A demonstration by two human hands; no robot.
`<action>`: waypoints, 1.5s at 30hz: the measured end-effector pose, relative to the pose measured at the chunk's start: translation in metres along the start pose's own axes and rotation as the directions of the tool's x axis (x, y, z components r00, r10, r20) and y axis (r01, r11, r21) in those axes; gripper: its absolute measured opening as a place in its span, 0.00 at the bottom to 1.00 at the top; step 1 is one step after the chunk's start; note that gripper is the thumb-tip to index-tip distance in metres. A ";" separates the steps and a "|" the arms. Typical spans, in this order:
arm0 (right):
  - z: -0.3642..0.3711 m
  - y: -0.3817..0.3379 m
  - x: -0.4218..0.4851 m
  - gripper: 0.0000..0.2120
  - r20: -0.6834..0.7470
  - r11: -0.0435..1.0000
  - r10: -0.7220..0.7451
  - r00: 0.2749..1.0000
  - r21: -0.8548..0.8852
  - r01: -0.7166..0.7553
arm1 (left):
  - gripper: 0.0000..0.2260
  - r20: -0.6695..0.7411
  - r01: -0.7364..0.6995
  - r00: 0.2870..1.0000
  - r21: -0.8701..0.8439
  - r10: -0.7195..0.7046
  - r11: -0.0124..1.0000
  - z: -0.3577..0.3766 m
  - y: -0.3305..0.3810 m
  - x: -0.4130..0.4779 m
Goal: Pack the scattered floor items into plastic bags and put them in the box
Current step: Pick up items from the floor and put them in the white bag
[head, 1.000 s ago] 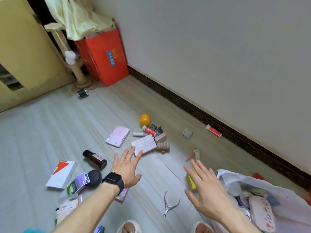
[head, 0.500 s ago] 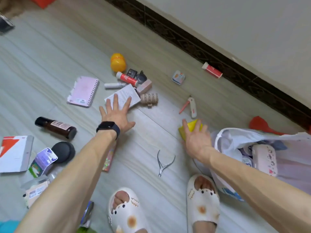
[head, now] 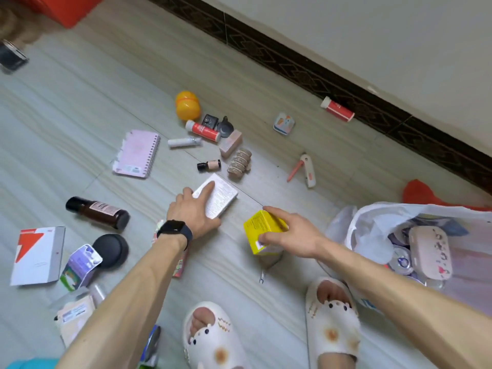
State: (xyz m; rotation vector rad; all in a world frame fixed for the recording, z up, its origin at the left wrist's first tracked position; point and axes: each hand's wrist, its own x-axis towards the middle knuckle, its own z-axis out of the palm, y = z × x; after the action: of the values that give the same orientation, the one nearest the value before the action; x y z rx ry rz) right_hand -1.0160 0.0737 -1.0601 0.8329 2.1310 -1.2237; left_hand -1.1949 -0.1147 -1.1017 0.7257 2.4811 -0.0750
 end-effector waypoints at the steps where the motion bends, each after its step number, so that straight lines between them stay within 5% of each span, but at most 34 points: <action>1: 0.000 -0.008 -0.015 0.32 0.020 0.977 -0.025 1.000 0.210 0.020 | 0.42 0.010 0.017 1.000 -0.057 -0.016 0.998 0.002 0.002 -0.016; 6: -0.007 -0.008 -0.108 0.30 -0.053 0.725 -0.131 0.990 0.676 0.132 | 0.41 0.023 -0.005 1.000 -0.227 0.011 0.974 -0.005 0.010 -0.084; 12: -0.054 0.064 -0.213 0.19 -0.282 0.347 -0.077 0.956 0.891 0.291 | 0.40 -0.058 -0.160 0.987 -0.194 0.151 0.968 -0.049 0.058 -0.135; 14: -0.075 0.088 -0.237 0.20 -0.425 0.413 0.043 0.904 0.832 0.371 | 0.40 -0.108 -0.237 0.969 -0.163 0.221 0.958 -0.067 0.079 -0.144; 16: -0.090 0.112 -0.241 0.25 -0.527 0.603 0.152 0.836 0.720 0.344 | 0.40 -0.141 -0.311 0.946 -0.132 0.293 0.941 -0.084 0.099 -0.151; 19: -0.096 0.144 -0.218 0.35 -0.609 0.840 0.225 0.761 0.517 0.164 | 0.40 -0.155 -0.398 0.911 -0.092 0.381 0.913 -0.107 0.132 -0.158; 21: -0.096 0.163 -0.198 0.39 -0.612 0.986 0.111 0.783 0.168 -0.008 | 0.41 -0.161 -0.450 0.886 -0.069 0.435 0.890 -0.121 0.155 -0.162; 24: -0.094 0.178 -0.185 0.38 -0.542 0.949 -0.002 0.840 -0.266 -0.169 | 0.40 -0.169 -0.523 0.841 -0.014 0.514 0.852 -0.139 0.188 -0.172; 29: -0.095 0.206 -0.208 0.34 -0.773 0.924 0.059 0.632 -0.197 -0.327 | 0.40 -0.120 -0.636 0.746 0.166 0.655 0.754 -0.146 0.249 -0.191; 33: -0.098 0.240 -0.219 0.36 -0.729 0.881 0.196 0.656 -0.163 -0.444 | 0.39 -0.049 -0.716 0.673 0.204 0.738 0.667 -0.112 0.309 -0.189; 38: -0.106 0.248 -0.229 0.23 -0.636 0.900 0.294 0.713 -0.067 -0.431 | 0.39 0.037 -0.736 0.673 0.135 0.739 0.664 -0.053 0.369 -0.184; 42: -0.104 0.238 -0.231 0.33 -0.530 0.828 0.261 0.807 -0.307 -0.469 | 0.37 0.013 -0.679 0.716 0.247 0.698 0.692 -0.015 0.375 -0.168; 45: -0.113 0.243 -0.235 0.29 -0.585 0.901 0.353 0.731 0.001 -0.434 | 0.36 0.010 -0.659 0.712 0.352 0.702 0.664 -0.002 0.359 -0.153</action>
State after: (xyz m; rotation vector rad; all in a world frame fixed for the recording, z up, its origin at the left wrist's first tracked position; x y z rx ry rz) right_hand -0.6982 0.2133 -0.9776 1.6618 2.2644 -0.6327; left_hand -0.9036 0.1177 -0.9859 1.8270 2.1509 -0.1720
